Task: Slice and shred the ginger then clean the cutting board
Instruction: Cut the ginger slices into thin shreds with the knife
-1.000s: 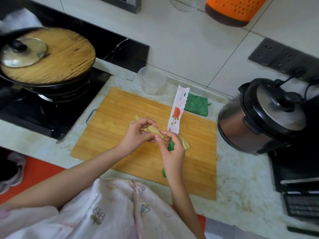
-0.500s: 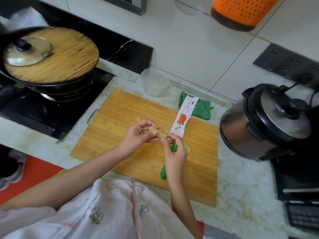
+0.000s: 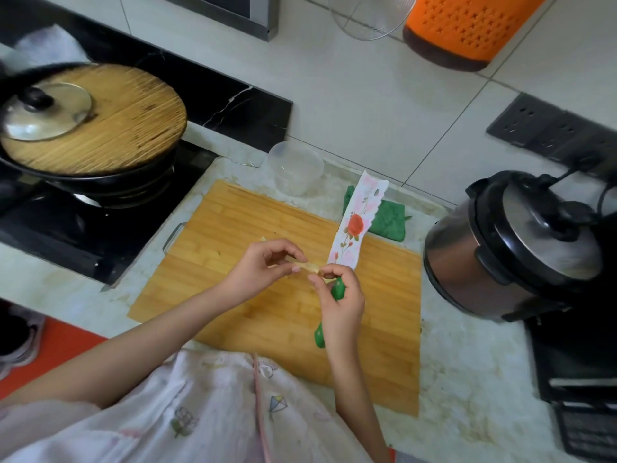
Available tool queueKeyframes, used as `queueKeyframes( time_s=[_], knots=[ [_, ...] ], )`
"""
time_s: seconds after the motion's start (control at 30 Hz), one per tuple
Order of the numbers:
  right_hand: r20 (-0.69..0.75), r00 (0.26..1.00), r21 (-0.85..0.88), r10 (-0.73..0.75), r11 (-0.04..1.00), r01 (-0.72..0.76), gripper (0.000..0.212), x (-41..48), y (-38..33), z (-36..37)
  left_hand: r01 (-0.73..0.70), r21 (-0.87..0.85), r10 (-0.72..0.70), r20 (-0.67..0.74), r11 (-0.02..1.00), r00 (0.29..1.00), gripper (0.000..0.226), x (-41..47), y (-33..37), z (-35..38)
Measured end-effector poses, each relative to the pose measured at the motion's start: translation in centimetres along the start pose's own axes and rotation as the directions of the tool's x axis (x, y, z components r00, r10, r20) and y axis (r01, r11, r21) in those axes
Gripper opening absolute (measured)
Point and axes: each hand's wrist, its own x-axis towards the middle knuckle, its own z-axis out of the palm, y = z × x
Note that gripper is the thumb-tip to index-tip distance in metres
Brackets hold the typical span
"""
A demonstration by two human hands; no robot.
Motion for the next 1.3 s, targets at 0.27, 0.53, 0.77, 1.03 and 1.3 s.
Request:
queueKeyframes(
  time_s=[0.27,0.53,0.77,1.03,1.3],
  knots=[
    [0.085,0.996,-0.014,-0.023,1.000,0.025,0.020,0.3,1.0,1.0,0.038,0.068,-0.026,-0.166,0.997,0.986,0.024,-0.1,-0.9,-3.4],
    [0.339,0.928,-0.044,0.156,0.988,-0.150,0.014,1.6,0.7,4.3,-0.014,0.124,0.027,-0.100,0.992,0.995,0.030,-1.1,-0.8,-4.8],
    [0.361,0.924,0.074,0.125,0.984,-0.162,0.010,1.5,0.9,4.9,-0.003,0.218,0.010,-0.030,0.976,0.999,0.033,-1.2,-0.6,-6.2],
    [0.345,0.934,0.052,0.095,0.991,-0.120,0.023,1.6,1.4,4.9,0.049,0.243,-0.040,-0.040,0.969,0.998,0.026,-1.6,-1.2,-6.2],
    [0.220,0.971,-0.019,0.095,0.995,-0.093,0.016,2.7,2.0,4.8,0.139,0.271,-0.100,-0.153,0.952,0.983,0.033,-2.5,-2.4,-7.6]
  ],
)
